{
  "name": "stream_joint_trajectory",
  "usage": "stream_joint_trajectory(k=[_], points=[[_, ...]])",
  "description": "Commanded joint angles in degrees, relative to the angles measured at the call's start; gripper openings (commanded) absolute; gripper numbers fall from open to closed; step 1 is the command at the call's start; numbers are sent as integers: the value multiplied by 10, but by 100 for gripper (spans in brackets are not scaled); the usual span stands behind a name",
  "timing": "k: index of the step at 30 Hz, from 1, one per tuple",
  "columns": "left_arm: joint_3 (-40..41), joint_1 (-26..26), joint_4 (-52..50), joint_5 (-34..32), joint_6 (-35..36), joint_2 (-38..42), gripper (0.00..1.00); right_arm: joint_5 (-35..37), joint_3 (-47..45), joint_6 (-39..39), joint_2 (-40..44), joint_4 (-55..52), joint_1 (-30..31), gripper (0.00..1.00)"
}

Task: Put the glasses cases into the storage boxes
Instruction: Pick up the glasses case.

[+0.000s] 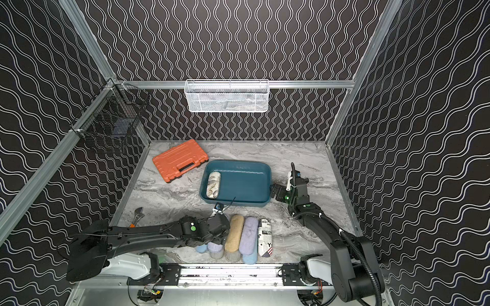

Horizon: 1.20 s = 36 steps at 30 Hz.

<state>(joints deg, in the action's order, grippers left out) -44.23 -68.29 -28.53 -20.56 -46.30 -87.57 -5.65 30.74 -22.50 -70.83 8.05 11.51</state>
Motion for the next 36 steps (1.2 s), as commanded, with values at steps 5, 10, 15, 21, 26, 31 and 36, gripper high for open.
stream_joint_trajectory(k=[5,10,15,21,26,31,36], points=[[-4,-9,6,3,-4,-15,73,-6,-2,-8,-2,16,0,100],[-9,-15,-5,-7,-10,-10,62,-4,-2,-8,2,16,0,100],[-32,-21,-36,-24,-9,12,59,-5,-2,-8,1,16,0,100],[-69,-21,-80,-48,-3,44,59,-4,-2,-8,2,16,-1,100],[-119,-16,-109,-79,28,61,60,-5,-2,-8,2,17,0,100],[-164,43,-56,-49,89,43,60,-9,-1,-9,-5,20,0,100],[-214,101,6,-18,138,-13,60,-6,-1,-8,-3,17,0,100]])
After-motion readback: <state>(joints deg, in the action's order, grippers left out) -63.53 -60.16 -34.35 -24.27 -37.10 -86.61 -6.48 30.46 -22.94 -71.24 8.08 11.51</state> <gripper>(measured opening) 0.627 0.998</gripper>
